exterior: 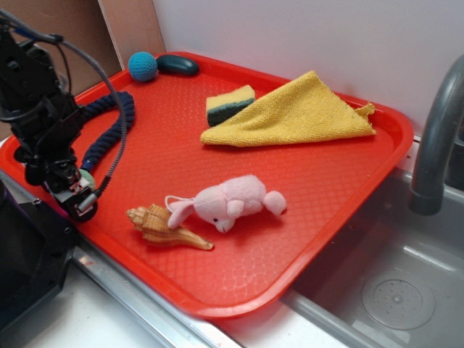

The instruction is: Grab the green ball.

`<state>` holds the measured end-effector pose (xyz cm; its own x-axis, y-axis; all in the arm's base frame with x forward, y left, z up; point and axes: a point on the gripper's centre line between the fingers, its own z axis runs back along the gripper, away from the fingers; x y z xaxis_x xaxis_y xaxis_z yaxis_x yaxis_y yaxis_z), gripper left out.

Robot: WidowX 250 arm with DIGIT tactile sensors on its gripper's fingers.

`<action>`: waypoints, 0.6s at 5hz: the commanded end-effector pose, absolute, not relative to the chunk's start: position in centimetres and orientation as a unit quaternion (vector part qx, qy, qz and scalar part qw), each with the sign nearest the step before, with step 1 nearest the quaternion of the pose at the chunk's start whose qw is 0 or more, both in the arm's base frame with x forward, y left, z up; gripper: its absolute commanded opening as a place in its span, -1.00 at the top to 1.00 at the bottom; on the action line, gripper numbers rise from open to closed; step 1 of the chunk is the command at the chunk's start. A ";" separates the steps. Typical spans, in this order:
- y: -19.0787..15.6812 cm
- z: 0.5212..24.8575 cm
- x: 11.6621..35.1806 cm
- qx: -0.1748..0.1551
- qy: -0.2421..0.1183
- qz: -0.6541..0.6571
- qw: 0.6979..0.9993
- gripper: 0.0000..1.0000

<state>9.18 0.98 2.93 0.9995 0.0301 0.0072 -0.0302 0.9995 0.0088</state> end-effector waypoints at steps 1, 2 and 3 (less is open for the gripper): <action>1.1 8.3 13.1 0.041 -0.019 0.016 0.999 1.00; 1.3 11.5 14.1 0.052 -0.046 0.028 0.997 1.00; 1.8 14.9 15.1 0.064 -0.059 0.069 0.994 1.00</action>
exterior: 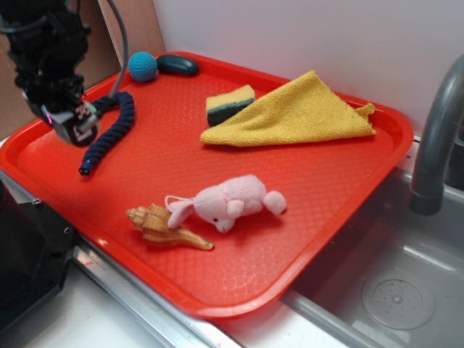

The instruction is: Grab the green ball.

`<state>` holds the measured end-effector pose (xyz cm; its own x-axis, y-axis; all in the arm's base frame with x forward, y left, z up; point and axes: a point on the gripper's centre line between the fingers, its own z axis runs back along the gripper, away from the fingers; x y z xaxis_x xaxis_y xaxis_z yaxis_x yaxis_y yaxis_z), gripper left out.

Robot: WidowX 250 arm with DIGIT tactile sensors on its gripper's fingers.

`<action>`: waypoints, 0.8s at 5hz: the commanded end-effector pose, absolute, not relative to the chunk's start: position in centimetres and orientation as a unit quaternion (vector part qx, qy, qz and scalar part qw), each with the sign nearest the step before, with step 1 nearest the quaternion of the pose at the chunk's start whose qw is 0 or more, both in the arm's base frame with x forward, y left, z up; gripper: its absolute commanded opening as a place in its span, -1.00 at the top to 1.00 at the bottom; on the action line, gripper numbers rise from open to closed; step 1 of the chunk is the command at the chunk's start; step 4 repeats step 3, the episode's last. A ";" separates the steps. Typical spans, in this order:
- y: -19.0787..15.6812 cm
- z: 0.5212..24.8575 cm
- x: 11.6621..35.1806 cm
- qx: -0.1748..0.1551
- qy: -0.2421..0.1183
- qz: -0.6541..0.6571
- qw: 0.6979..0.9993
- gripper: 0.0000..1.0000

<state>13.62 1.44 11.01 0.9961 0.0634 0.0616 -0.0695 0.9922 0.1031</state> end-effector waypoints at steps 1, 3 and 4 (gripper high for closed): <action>1.8 17.6 15.9 0.082 -0.039 0.119 0.989 1.00; 1.3 21.7 15.9 0.063 -0.093 0.121 0.986 1.00; 1.3 21.7 15.9 0.063 -0.093 0.121 0.986 1.00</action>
